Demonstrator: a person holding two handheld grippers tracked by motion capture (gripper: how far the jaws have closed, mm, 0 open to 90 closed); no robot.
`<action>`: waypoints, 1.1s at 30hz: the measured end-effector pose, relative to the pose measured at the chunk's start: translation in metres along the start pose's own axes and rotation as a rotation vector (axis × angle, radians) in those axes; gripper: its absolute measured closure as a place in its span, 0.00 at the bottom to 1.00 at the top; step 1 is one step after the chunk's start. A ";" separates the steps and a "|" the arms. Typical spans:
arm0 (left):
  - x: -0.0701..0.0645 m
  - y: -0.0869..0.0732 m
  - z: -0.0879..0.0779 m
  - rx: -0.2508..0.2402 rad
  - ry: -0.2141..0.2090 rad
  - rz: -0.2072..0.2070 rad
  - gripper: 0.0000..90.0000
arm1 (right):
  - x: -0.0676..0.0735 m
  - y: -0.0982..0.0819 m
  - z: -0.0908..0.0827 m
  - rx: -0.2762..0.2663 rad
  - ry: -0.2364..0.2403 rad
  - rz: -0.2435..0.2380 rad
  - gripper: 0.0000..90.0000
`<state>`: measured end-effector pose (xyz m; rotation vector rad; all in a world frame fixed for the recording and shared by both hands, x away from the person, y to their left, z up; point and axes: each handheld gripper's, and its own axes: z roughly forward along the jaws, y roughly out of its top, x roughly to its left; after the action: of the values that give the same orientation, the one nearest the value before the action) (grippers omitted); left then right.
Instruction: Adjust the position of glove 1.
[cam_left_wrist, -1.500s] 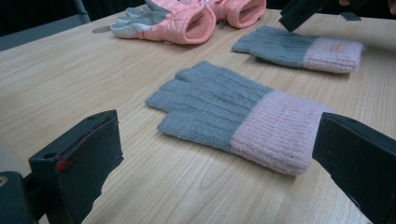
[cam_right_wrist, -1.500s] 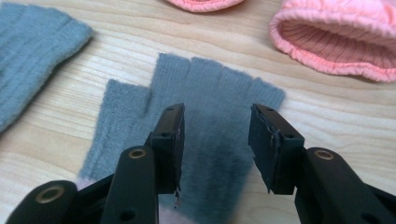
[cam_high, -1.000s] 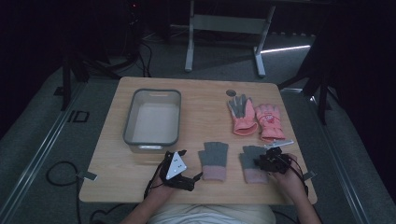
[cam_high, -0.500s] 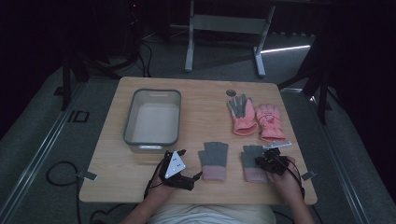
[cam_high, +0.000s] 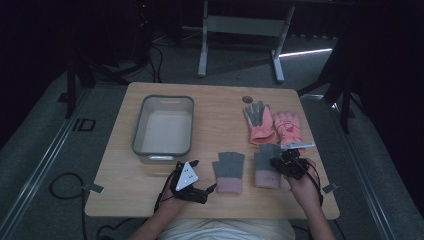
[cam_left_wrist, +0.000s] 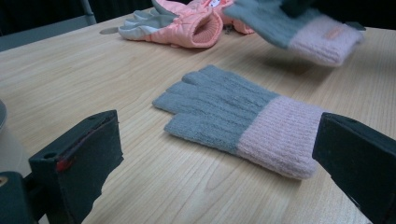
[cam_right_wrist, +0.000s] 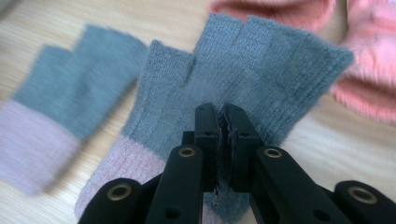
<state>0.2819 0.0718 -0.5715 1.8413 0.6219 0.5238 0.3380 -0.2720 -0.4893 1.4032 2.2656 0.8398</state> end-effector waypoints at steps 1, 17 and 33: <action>0.000 0.000 0.000 -0.001 0.000 -0.002 0.01 | 0.003 0.003 -0.001 -0.004 0.006 -0.002 0.95; 0.000 0.000 0.000 -0.003 -0.003 0.003 0.01 | 0.085 0.030 0.027 0.004 0.151 -0.061 0.95; 0.000 0.000 0.000 -0.003 -0.008 0.000 0.01 | 0.092 0.024 0.057 0.073 0.164 -0.035 0.94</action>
<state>0.2819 0.0718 -0.5716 1.8394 0.6158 0.5172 0.3453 -0.1643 -0.5160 1.3665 2.4591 0.8998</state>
